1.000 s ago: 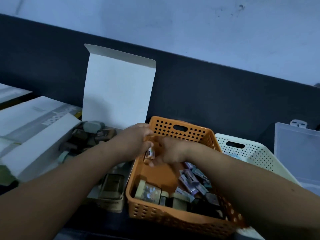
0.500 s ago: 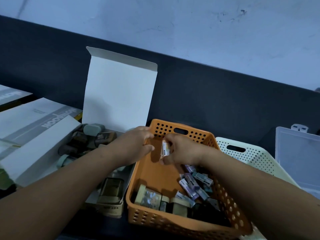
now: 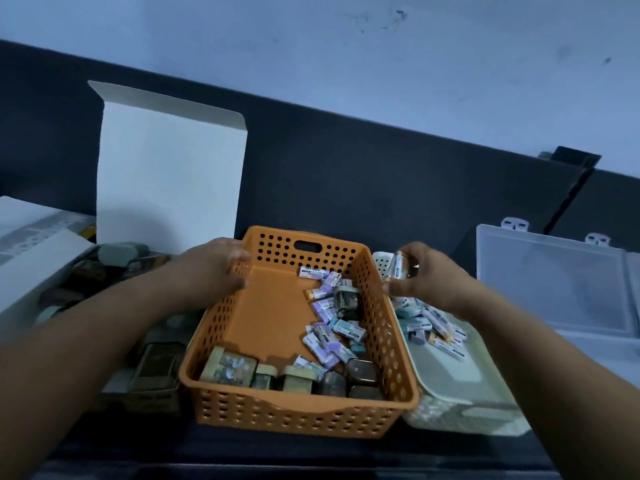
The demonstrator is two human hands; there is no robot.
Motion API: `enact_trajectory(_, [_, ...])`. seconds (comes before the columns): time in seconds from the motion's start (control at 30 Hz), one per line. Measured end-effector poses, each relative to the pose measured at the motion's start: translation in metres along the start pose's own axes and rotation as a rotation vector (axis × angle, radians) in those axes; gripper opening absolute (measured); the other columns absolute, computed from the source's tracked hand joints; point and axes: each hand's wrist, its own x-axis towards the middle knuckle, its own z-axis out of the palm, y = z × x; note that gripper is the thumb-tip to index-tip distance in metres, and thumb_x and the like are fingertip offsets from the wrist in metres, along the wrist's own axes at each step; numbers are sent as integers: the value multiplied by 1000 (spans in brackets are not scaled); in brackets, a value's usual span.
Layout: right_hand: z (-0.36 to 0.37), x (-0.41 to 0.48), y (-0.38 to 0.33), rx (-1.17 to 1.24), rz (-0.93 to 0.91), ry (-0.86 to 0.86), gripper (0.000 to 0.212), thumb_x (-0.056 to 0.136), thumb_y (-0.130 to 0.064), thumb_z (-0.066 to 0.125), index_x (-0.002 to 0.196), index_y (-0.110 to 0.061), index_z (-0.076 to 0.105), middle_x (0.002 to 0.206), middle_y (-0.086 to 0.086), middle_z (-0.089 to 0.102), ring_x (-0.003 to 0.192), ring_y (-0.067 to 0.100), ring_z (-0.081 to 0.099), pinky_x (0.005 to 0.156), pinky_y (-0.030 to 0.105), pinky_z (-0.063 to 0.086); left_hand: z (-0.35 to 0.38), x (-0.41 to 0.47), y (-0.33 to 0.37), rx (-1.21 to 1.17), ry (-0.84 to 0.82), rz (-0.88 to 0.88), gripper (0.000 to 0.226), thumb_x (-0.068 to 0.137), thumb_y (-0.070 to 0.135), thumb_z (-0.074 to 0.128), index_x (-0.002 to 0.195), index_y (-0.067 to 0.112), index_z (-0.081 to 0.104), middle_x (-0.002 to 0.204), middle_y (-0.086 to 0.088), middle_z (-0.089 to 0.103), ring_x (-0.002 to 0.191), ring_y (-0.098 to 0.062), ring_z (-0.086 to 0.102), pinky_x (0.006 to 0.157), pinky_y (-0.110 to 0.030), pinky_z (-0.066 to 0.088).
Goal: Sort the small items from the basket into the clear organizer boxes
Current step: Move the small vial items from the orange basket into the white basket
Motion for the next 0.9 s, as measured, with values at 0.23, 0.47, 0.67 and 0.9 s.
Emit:
enact_trajectory(0.23, [5,8,19,-15,52,91,82,80,-36,76,148,-25,29,152,2,36,129,24,46,101,39,43,1,0,1,24,0,-11,49,92,26,59,139,21,46,149,7,33,114,-10,47,82,-23,40])
enact_trajectory(0.47, [27,1,-46,-108,-230,-96,46,84,-34,72,126,-27,56,116,-9,58,105,12,57,82,25,45,1,1,-3,-1,0,-12,48,92,27,59,138,22,47,150,9,32,119,-11,47,85,-24,39])
enact_trajectory(0.67, [66,-11,-78,-627,-206,-582,38,83,-50,67,110,-24,61,99,-8,61,94,13,59,81,31,48,0,2,-9,-48,-20,9,44,92,27,57,135,24,52,151,11,30,119,-10,45,90,-28,39])
enact_trajectory(0.9, [82,-7,-75,-545,-234,-600,46,74,-35,80,110,-25,54,98,-6,60,92,17,58,81,34,50,2,0,-10,-91,2,-6,49,93,28,57,140,23,45,153,12,27,129,-12,40,97,-30,38])
